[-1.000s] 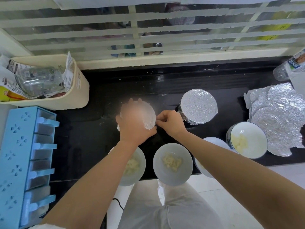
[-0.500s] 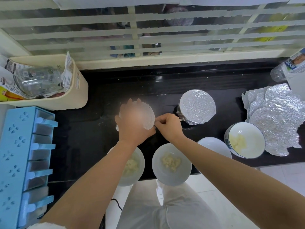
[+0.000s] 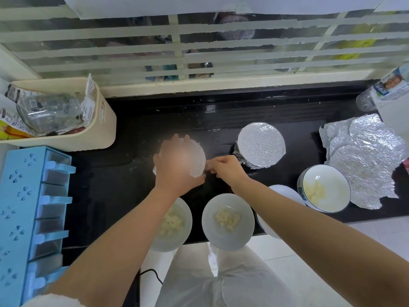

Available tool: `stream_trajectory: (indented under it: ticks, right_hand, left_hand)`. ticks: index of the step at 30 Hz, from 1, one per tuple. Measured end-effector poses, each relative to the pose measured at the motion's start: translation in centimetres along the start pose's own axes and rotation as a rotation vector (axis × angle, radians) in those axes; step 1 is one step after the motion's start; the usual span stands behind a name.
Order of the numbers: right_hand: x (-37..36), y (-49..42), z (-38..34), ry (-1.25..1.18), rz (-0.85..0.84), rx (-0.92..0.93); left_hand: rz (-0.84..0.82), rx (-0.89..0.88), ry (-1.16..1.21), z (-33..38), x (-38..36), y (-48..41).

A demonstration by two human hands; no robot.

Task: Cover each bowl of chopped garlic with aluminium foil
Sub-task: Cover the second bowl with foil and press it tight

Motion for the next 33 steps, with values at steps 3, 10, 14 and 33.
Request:
stream_trajectory:
  ticks: [3,10,14,33]
  right_hand:
    - [-0.1,0.5,0.1,0.017,-0.050,-0.026]
    - [-2.3,1.8,0.4,0.023,-0.237,-0.047]
    - [-2.4,1.7,0.2,0.030,-0.248,-0.050]
    - [0.1,-1.1,-5.0,0.447,0.092,0.401]
  left_hand:
    - [-0.077,-0.147,-0.024,-0.5,-0.1,-0.3]
    - [-0.189,-0.454,-0.139,-1.8,0.1,-0.4]
    - [-0.166,-0.355,-0.029,-1.9,0.5,0.2]
    - [0.044,-0.014,-0.024,-0.9,0.0,0.3]
Point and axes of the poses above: each hand's wrist, its own y-axis away from the middle knuckle, its own x-axis out of the back of the hand, z = x × y, the point moved 8 cm from there along -y, towards the middle knuckle, and after that the axes turned 9 degrees about -x, right-handed, at the moved point
